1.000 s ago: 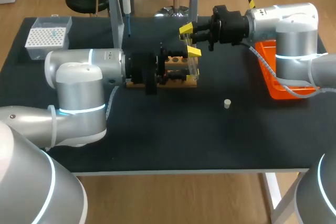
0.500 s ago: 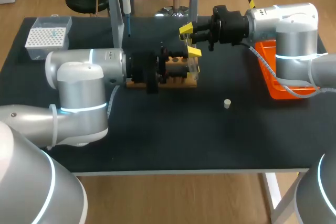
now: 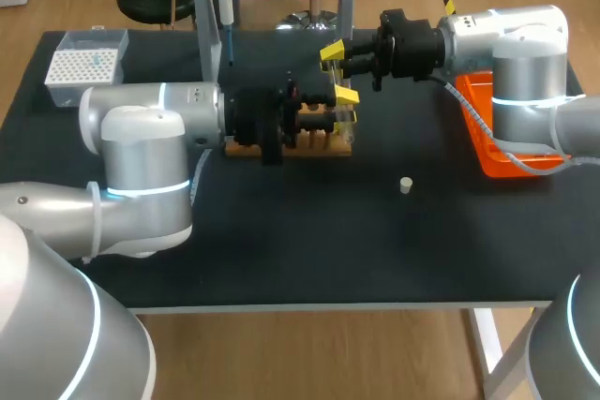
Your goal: Invert the test tube, pick up the pipette, mount the tip to pipette, aspirate from beaker and dispense into the tube, eject the tip, return the pipette, and cap with the stopper.
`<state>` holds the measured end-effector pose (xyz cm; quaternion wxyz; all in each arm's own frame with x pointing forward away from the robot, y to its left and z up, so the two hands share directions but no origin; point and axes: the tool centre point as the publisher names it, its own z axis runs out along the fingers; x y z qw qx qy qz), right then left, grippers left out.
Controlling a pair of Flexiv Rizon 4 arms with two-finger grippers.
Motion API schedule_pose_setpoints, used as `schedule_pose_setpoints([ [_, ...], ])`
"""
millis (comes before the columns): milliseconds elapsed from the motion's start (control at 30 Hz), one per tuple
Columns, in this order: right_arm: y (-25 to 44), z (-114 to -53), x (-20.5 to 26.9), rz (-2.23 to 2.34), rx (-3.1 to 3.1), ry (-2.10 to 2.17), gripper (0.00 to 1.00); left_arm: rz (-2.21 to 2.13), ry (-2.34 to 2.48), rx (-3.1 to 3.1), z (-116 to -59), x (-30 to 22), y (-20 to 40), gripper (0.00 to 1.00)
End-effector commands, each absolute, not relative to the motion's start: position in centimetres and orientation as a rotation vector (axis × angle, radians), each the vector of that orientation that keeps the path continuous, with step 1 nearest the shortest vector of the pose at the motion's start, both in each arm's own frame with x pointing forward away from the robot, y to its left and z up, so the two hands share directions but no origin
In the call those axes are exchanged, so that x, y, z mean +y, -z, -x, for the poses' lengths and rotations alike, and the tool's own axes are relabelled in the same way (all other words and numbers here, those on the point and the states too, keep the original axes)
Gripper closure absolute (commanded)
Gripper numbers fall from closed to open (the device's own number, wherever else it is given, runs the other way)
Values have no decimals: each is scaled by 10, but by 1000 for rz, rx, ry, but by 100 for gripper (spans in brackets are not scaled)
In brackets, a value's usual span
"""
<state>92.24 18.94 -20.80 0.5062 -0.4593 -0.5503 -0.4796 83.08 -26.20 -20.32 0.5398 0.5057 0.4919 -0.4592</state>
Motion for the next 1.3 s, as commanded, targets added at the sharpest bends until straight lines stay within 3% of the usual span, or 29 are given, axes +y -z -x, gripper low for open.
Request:
schedule_pose_setpoints([
  [33, 207, -922, 189, 1111, -1331, 1155, 100, -1194, 1087, 1167, -830, -262, 204, 60],
  [333, 207, -922, 189, 1111, -1331, 1155, 100, -1189, 1091, 1166, -830, -262, 204, 65],
  [433, 207, -922, 189, 1111, -1331, 1155, 100, -1184, 1088, 1167, -830, -261, 204, 83],
  [467, 207, -922, 189, 1111, -1331, 1155, 100, -1182, 1089, 1168, -831, -261, 204, 100],
  [600, 207, -922, 189, 1111, -1331, 1155, 100, -1178, 1093, 1173, -831, -260, 204, 100],
  [633, 207, -922, 189, 1111, -1331, 1155, 94, -1176, 1095, 1175, -831, -260, 204, 100],
  [667, 207, -922, 189, 1111, -1331, 1155, 27, -1175, 1096, 1178, -831, -260, 204, 100],
  [700, 207, -922, 189, 1111, -1331, 1155, 0, -1173, 1097, 1181, -832, -260, 204, 100],
  [1300, 198, -915, 172, 1072, -1444, 1246, 0, -1169, 1096, 1183, -832, -260, 204, 100],
])
